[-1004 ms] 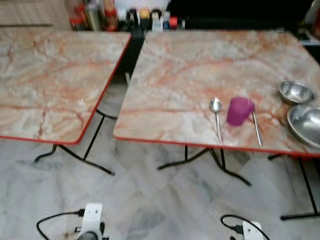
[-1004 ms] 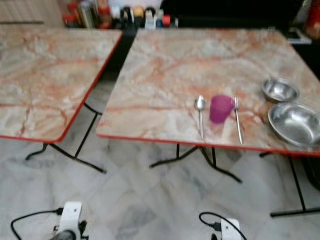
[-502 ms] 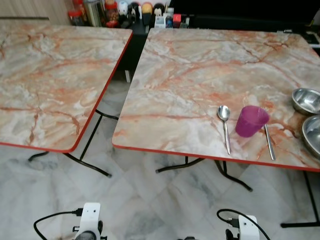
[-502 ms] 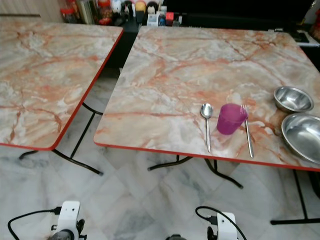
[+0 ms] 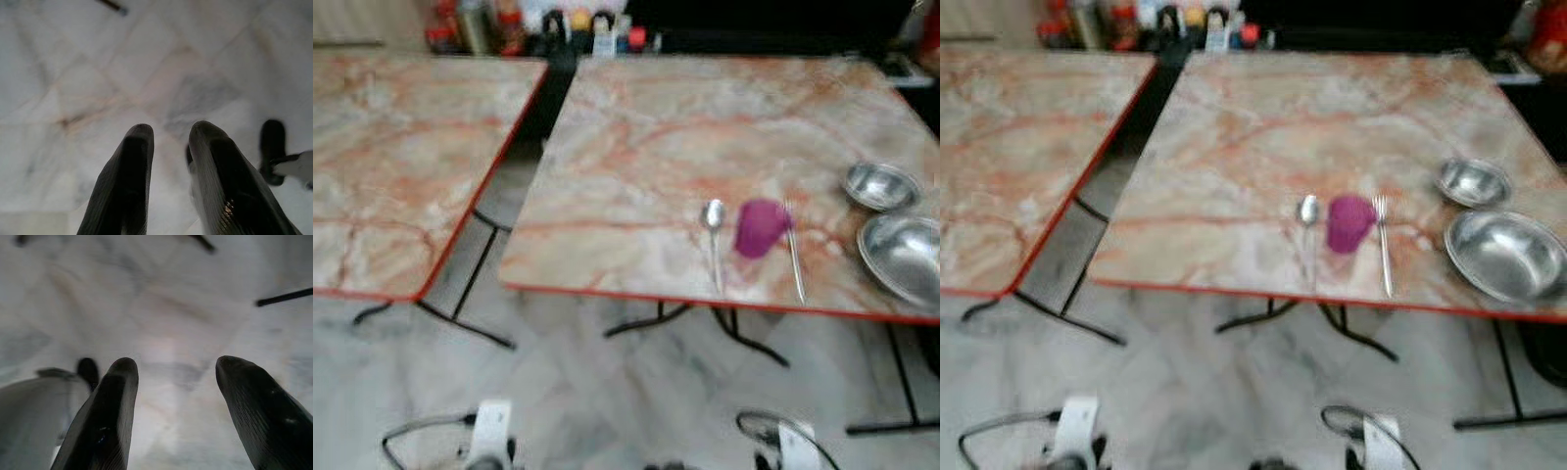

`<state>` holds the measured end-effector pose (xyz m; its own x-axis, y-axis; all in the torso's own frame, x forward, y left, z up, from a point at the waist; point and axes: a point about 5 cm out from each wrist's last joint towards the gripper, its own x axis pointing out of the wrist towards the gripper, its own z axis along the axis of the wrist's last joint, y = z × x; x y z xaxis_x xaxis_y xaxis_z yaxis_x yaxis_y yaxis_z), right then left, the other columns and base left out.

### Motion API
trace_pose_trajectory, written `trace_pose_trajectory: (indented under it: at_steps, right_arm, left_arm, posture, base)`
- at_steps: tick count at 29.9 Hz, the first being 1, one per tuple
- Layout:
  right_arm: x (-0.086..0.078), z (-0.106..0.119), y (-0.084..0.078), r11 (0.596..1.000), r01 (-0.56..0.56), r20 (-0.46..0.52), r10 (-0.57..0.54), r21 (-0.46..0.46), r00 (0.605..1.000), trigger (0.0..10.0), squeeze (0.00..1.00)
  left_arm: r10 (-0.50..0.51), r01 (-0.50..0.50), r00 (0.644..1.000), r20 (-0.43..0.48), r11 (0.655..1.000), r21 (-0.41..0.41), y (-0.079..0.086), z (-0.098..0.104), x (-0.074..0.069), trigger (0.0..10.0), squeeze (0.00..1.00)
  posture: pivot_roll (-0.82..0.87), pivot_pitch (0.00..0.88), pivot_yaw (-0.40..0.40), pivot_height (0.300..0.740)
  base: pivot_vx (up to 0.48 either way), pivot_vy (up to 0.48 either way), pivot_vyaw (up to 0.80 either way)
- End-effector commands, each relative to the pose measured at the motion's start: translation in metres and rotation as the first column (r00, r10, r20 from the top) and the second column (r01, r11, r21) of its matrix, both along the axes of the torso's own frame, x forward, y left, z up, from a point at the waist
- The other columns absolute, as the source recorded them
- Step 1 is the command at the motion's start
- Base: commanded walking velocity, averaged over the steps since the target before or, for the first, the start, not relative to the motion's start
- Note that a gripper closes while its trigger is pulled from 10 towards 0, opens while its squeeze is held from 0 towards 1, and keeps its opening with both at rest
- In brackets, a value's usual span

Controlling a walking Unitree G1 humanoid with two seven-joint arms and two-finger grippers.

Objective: Setting the table

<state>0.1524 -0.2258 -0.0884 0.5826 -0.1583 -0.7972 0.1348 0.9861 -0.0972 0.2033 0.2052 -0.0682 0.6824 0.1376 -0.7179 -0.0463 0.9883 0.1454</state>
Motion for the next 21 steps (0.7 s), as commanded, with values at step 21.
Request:
trace_pose_trajectory:
  at_steps: [21]
  right_arm:
    - [-0.0026, -0.0018, 0.0051, 1.000, 0.006, 0.006, -0.006, 0.004, 1.000, 10.0, 0.00]
  left_arm:
    - [0.013, -0.012, 0.998, -0.061, 1.000, 0.021, 0.0091, -0.0085, -0.0185, 10.0, 0.00]
  posture:
    - [-0.05, 0.162, -0.022, 0.740]
  base:
    - [0.000, -0.203, 0.00]
